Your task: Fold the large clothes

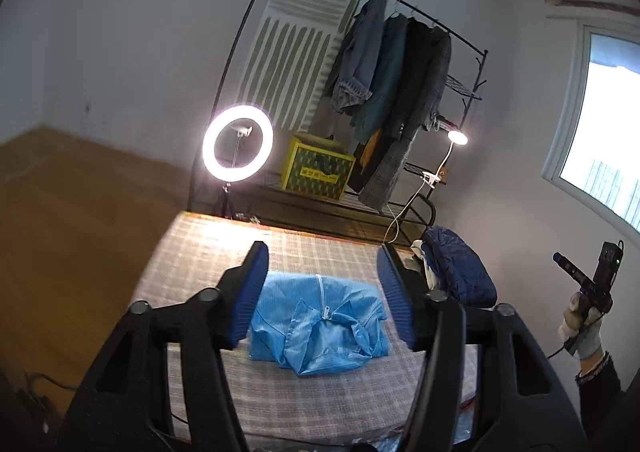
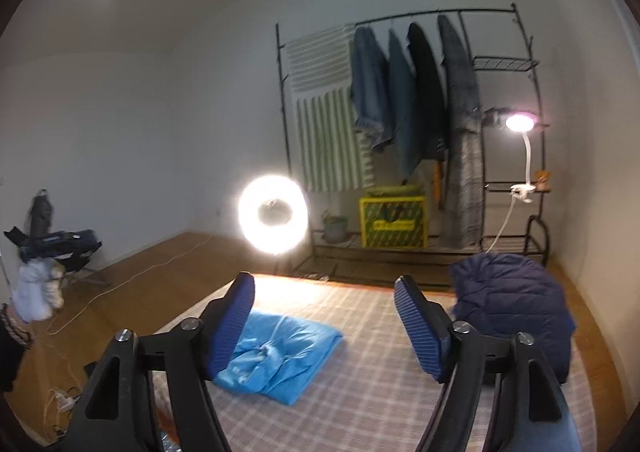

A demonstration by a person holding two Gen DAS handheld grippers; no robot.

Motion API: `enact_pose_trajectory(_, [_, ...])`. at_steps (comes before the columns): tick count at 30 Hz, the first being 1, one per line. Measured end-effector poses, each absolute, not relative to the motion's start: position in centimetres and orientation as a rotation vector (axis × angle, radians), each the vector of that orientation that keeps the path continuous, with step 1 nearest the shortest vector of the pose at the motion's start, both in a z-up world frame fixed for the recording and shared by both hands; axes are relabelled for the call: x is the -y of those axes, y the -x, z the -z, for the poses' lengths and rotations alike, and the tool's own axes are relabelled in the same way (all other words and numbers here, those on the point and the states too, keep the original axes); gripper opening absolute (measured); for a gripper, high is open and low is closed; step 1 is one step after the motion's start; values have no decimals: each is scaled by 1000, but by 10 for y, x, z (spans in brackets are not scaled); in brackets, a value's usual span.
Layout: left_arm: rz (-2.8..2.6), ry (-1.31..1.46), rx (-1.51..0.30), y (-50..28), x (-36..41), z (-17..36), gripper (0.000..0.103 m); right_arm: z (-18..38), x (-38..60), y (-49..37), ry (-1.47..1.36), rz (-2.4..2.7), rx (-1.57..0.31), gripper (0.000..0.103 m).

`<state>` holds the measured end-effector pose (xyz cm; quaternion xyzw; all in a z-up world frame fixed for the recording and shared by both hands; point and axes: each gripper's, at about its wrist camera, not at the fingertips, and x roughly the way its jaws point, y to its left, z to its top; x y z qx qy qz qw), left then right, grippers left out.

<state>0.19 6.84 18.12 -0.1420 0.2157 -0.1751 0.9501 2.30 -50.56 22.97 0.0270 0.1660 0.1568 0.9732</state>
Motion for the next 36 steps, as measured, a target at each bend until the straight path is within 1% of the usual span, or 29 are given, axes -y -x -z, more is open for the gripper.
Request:
enact_pose_trajectory(1, [343, 268, -444, -1, -66, -178, 60, -226, 507, -24, -54, -303, -326, 82])
enact_pose_trajectory(4, [339, 278, -468, -7, -59, -155, 60, -208, 509, -29, -14, -249, -341, 83])
enact_pose_trajectory(8, [447, 333, -629, -40, -26, -84, 60, -150, 511, -60, -67, -247, -439, 83])
enact_pose_trajectory(9, [469, 328, -667, -47, -14, -67, 60, -131, 508, -72, -77, -254, -481, 82])
enact_pose_trajectory(12, [546, 308, -781, -65, 28, -18, 60, -80, 495, -105, -107, -278, -590, 73])
enact_pose_trajectory(14, [597, 281, -850, -79, 61, 10, 60, -51, 488, -126, -146, -302, -655, 72])
enact_pose_trajectory(17, [636, 168, -906, -92, 110, 40, 60, -13, 483, -160, -272, -352, -741, 72])
enact_pose_trajectory(21, [648, -70, -945, -104, 163, 77, 60, 32, 485, -205, -511, -449, -841, 72])
enact_pose_trajectory(23, [626, -163, -945, -112, 177, 92, 60, 50, 482, -228, -584, -472, -877, 71])
enact_pose_trajectory(27, [598, -251, -959, -125, 185, 118, 60, 73, 465, -256, -611, -514, -936, 67])
enact_pose_trajectory(28, [588, -272, -960, -128, 186, 123, 54, 76, 460, -263, -613, -525, -952, 64])
enact_pose_trajectory(29, [580, -293, -962, -130, 187, 127, 43, 81, 453, -271, -609, -541, -970, 63])
enact_pose_trajectory(30, [580, -312, -962, -132, 187, 130, 36, 86, 446, -275, -606, -552, -983, 61])
enact_pose_trajectory(31, [586, -322, -961, -132, 188, 132, 19, 91, 443, -280, -608, -561, -990, 59])
enact_pose_trajectory(32, [599, -336, -960, -132, 188, 134, 3, 96, 438, -284, -616, -575, -1002, 56])
enact_pose_trajectory(33, [606, -348, -955, -132, 190, 135, 3, 100, 434, -287, -626, -586, -1019, 43])
enact_pose_trajectory(34, [619, -355, -945, -130, 188, 133, 2, 106, 430, -292, -645, -602, -1035, 24])
enact_pose_trajectory(36, [647, -307, -941, -130, 181, 123, 1, 105, 426, -294, -683, -631, -1039, 4])
